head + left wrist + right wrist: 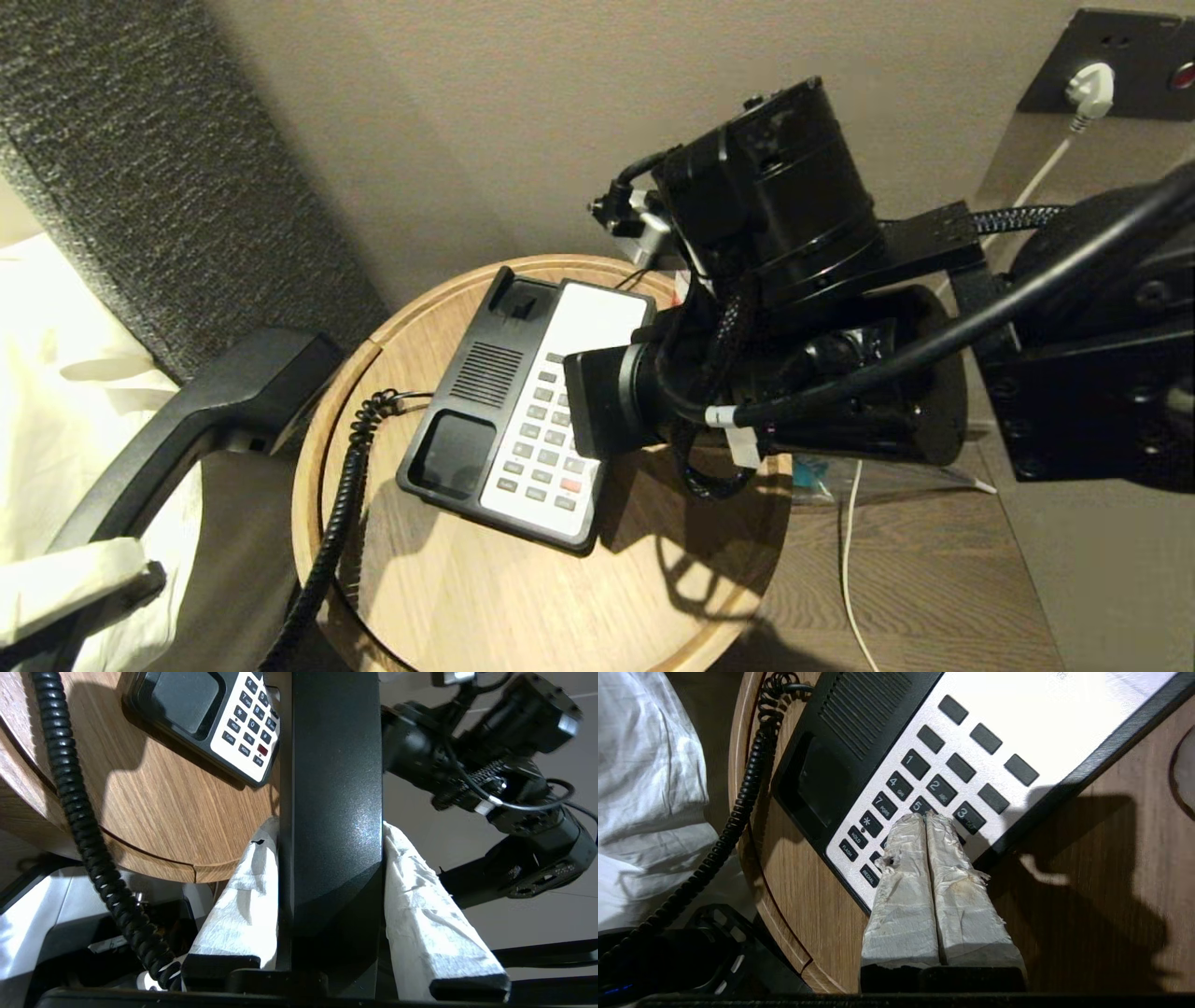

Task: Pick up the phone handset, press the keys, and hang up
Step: Dial the number

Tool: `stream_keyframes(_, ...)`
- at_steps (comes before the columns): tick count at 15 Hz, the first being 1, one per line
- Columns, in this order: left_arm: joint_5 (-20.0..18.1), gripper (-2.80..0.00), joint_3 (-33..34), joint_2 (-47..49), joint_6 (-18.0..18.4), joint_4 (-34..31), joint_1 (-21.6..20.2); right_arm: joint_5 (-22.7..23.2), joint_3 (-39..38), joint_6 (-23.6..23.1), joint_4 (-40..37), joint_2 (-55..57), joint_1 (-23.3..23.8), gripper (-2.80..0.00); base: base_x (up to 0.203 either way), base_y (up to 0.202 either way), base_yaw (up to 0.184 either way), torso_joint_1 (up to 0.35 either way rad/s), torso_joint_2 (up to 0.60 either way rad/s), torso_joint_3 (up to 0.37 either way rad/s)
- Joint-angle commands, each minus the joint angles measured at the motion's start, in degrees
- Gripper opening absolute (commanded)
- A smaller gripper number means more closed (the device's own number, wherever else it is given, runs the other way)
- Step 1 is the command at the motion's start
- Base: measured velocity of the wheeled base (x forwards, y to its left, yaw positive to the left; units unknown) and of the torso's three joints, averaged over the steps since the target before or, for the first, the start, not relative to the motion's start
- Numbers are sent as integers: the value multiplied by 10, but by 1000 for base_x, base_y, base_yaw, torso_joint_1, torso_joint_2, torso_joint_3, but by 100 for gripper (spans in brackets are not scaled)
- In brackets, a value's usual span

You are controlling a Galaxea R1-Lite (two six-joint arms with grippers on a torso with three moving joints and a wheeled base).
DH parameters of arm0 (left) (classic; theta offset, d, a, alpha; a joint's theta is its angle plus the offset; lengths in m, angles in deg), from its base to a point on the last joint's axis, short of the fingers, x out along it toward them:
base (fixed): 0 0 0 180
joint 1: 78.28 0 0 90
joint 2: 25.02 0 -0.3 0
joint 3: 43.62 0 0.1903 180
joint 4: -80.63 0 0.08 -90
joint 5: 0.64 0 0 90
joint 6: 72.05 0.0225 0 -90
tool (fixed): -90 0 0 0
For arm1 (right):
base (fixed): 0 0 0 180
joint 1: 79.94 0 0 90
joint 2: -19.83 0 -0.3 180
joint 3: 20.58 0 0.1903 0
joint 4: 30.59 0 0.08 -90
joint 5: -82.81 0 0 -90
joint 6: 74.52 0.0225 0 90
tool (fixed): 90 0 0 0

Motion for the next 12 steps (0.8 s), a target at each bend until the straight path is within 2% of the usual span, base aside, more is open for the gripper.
stream_keyframes(1,0,-280,1,0,-3,-1,0,-1,0,0,0,24,0,-280,0,0,0,0,0,0)
stream_keyframes(12,-1,-280,11,1,-3,6,0,-1,1,-3,2,45,2,-280,0,0,0,0,0,0)
